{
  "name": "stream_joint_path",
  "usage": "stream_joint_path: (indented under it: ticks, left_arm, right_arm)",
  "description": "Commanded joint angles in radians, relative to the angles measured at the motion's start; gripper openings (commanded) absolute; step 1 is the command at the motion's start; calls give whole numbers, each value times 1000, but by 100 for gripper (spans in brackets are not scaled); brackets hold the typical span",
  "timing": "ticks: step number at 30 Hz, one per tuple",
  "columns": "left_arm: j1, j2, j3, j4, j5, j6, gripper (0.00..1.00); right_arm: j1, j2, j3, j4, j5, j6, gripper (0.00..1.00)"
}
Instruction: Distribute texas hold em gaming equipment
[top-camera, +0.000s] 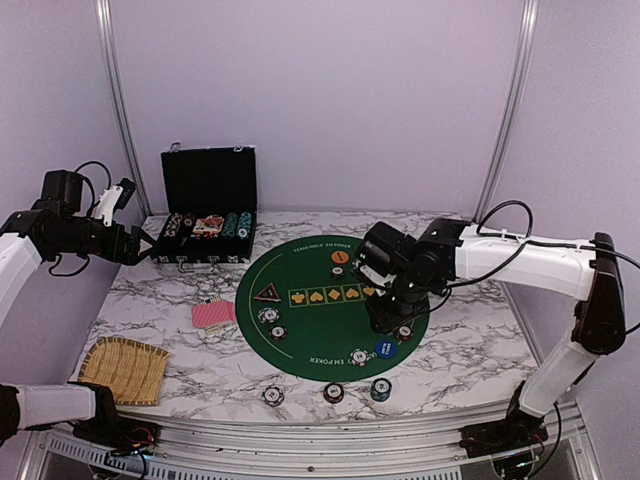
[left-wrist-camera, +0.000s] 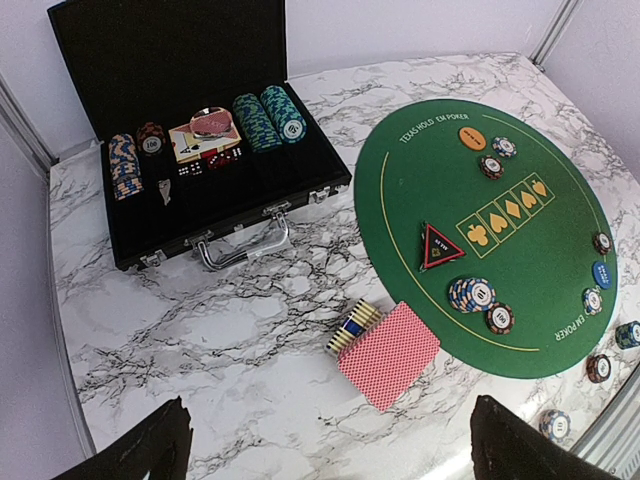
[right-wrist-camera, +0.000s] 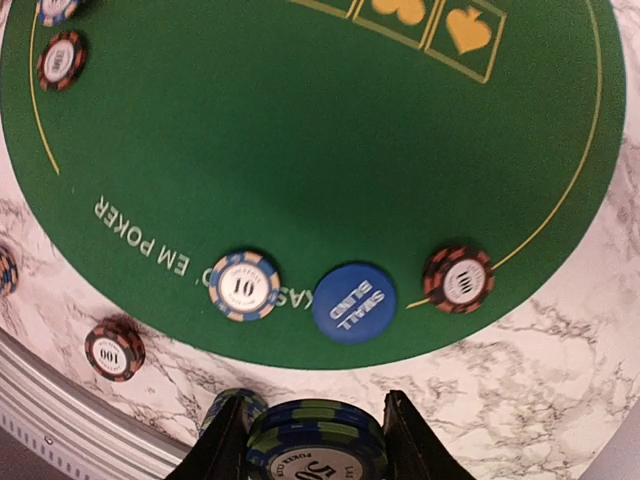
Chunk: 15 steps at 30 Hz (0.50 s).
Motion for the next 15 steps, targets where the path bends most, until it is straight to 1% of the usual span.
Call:
stream_joint_path:
  ticks: [1, 8, 13, 15]
  left_arm:
    - [2, 3, 13, -24, 22, -12, 99]
    - [3, -3, 12, -25, 21, -8, 99]
    - [3, -3, 8, -25, 21, -6, 99]
    - [2, -6, 8, -25, 19, -5, 99]
  right_arm:
    - [-129, 58, 149, 9, 54, -102, 26]
    - [-309, 262, 349, 88, 31, -197, 25]
    - [-393, 470, 532, 112, 35, -230, 24]
    - [-415, 550, 634, 110, 39, -238, 24]
